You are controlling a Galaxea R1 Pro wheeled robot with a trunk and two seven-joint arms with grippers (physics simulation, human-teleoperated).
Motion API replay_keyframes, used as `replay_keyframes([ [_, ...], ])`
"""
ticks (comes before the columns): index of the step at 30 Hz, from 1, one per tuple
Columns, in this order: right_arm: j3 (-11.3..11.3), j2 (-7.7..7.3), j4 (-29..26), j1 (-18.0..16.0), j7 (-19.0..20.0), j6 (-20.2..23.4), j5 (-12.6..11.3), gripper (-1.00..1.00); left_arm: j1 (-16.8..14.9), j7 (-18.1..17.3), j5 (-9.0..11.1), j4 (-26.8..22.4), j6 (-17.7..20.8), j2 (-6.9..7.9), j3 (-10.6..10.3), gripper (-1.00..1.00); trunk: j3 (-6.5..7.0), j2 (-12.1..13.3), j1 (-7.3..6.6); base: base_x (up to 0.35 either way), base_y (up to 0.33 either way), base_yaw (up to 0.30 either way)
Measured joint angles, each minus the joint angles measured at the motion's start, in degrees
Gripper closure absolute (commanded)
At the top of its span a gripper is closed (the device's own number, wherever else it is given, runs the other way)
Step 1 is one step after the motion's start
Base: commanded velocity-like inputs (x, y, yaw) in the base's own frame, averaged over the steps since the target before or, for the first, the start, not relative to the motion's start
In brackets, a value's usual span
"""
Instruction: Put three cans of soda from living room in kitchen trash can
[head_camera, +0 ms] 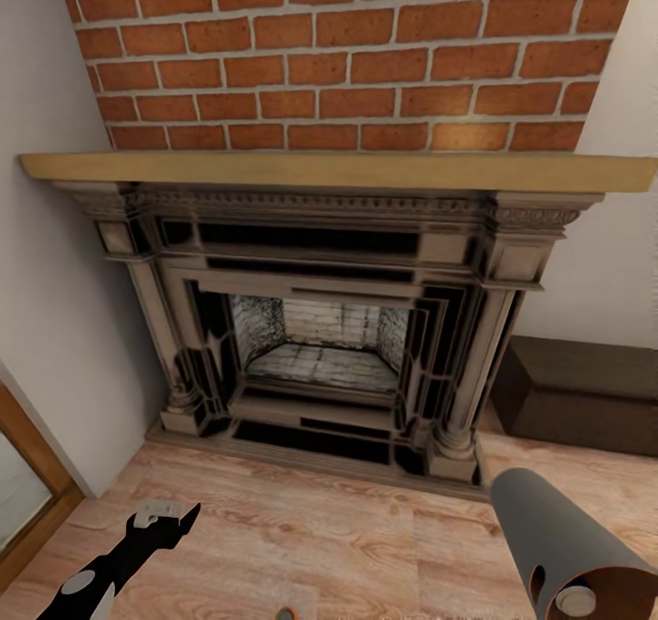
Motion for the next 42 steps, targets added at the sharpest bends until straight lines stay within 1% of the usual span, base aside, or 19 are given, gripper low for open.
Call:
replay_keyframes([
  [8,0.04,0.02,0.01,0.0,0.0,-0.05,0.06,1.0,0.0,-0.06,0.0,0.0,-0.05,0.0,-0.02,-1.0,-0.56,0.0,0.0,0.026,0.233,-0.167],
  [11,-0.02,0.03,0.0,0.0,-0.01,-0.01,-0.02,1.0,0.0,-0.07,0.01,-0.01,-0.06,-0.03,-0.35,-1.0,-0.76,0.0,0.0,0.144,0.284,-0.178],
  [16,0.17,0.03,0.02,0.01,0.02,-0.17,0.15,1.0,0.0,0.09,0.01,-0.07,-0.66,-0.01,-2.48,-1.0,-1.08,0.0,0.0,0.218,0.142,-0.183],
  [24,-0.05,0.03,0.0,0.0,0.0,-0.03,0.06,1.0,0.0,0.26,0.01,-0.02,-1.1,-0.02,-3.86,-1.0,-1.57,0.0,0.0,0.182,-0.167,-0.187],
  [33,-0.06,0.1,0.01,0.0,-0.09,0.03,0.04,1.0,0.0,0.27,0.01,-0.08,-1.19,0.0,-4.12,-1.0,-2.11,0.0,0.0,0.028,-0.263,-0.19],
  [42,-0.15,0.12,-0.01,-0.01,-0.09,-0.03,0.05,1.0,0.0,0.27,0.09,-0.09,-1.25,0.0,-4.07,-1.0,-2.62,0.0,0.0,0.012,-0.053,-0.16],
])
